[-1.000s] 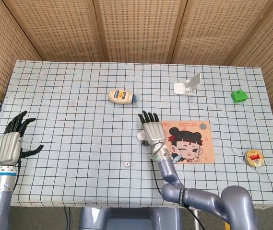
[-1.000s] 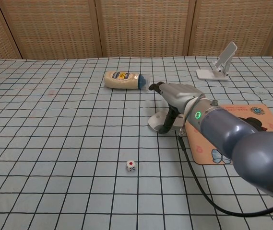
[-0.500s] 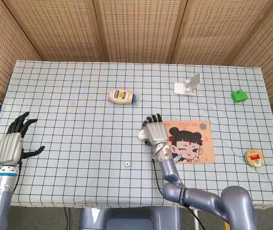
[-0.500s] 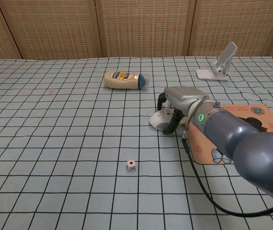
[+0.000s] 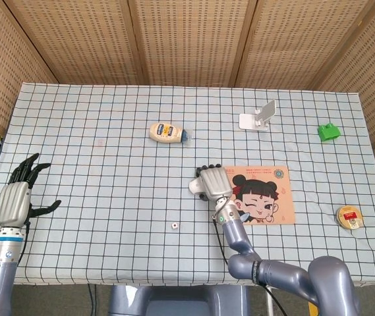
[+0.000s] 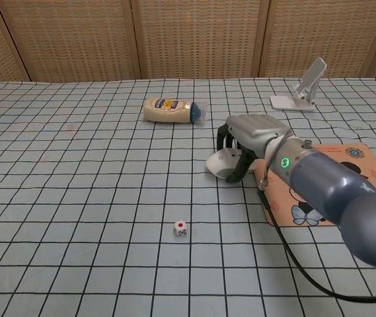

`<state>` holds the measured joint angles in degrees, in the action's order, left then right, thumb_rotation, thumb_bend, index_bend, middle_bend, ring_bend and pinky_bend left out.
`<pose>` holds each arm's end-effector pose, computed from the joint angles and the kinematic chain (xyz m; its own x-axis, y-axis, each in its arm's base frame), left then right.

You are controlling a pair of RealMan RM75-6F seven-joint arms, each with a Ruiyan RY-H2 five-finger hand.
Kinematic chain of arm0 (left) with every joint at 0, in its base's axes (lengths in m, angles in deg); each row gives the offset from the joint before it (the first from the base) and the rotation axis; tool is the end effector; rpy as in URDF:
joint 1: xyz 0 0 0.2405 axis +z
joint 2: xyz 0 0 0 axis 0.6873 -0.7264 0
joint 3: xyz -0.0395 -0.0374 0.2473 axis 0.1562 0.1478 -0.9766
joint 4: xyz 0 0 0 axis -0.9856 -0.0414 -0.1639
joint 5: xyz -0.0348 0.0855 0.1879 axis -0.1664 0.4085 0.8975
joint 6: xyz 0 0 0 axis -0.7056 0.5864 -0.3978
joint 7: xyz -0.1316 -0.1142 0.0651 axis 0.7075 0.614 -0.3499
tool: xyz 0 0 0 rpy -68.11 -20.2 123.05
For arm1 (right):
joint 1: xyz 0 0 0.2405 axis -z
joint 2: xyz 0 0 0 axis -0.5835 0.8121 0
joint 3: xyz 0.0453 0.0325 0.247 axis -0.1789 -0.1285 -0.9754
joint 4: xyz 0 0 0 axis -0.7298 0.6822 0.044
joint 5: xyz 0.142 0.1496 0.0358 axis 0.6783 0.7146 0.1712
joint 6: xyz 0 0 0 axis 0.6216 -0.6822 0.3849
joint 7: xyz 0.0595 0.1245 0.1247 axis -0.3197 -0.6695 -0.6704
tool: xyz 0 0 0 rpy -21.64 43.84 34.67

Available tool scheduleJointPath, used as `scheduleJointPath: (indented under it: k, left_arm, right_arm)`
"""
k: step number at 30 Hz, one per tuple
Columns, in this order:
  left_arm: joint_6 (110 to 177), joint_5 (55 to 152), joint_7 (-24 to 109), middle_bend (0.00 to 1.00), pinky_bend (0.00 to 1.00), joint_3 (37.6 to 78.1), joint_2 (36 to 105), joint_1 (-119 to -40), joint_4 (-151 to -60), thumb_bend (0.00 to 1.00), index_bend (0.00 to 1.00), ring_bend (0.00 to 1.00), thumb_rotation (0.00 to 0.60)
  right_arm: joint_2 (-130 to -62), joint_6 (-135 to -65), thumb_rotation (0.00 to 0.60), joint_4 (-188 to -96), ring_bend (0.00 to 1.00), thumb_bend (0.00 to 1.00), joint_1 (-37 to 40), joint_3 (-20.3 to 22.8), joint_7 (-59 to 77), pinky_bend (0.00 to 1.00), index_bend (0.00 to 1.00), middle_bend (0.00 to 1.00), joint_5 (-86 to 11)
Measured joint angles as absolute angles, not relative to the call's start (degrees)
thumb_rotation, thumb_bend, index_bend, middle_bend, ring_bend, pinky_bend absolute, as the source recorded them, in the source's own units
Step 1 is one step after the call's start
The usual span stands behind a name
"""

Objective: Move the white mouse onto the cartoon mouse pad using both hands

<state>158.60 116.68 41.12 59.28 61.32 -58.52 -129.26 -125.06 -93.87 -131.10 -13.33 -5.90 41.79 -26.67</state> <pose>-0.2570 0.2917 0.1101 0.1551 -0.0131 0.9878 0.9879 -0.0070 -0.1552 -0.1012 -0.4040 -0.1114 0.4366 -0.2165 0.8732 -0.8917 -0.2332 0.3879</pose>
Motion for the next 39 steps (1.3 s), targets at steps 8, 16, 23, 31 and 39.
scheduleJointPath:
  k: [8,16,23,31,39]
  left_arm:
    - [159.0,117.0,40.7,0.0,0.08,59.3,61.5,-58.4,-129.2,0.17,0.19,0.0,0.6]
    - [159.5,117.2,39.9,0.0,0.08,59.2,61.8,-58.2,-129.3,0.17,0.19,0.0,0.6]
    - [159.4,116.9,38.4,0.0,0.08,59.1,62.6,-58.4,-128.8,0.17,0.19,0.0,0.6]
    - [158.5,116.5,36.8,0.0,0.08,58.8,63.7,-58.8,-128.2,0.17,0.19,0.0,0.6]
    - [158.4,116.5,36.4,0.0,0.08,58.7,64.1,-58.8,-127.9,0.17,0.19,0.0,0.6]
  right_arm:
    - [-117.6,-95.2,0.6,-136.7,0.42,0.37,-11.2,-2.3,41.5,0.41,0.67,0.55,-32.8]
    - [-106.5,-93.0,0.6,-138.9,0.42,0.37,-9.7,3.0,38.1,0.41,0.67,0.54,-41.9]
    - [-99.8,-89.7,0.6,-136.5,0.42,0.37,-9.9,9.0,30.7,0.41,0.68,0.54,-53.4]
    - [-96.2,-90.2,0.6,-132.4,0.42,0.37,-10.9,15.2,19.7,0.41,0.68,0.54,-66.6]
    - [-95.7,-91.5,0.6,-128.7,0.42,0.37,-12.7,18.7,14.3,0.41,0.68,0.54,-73.8]
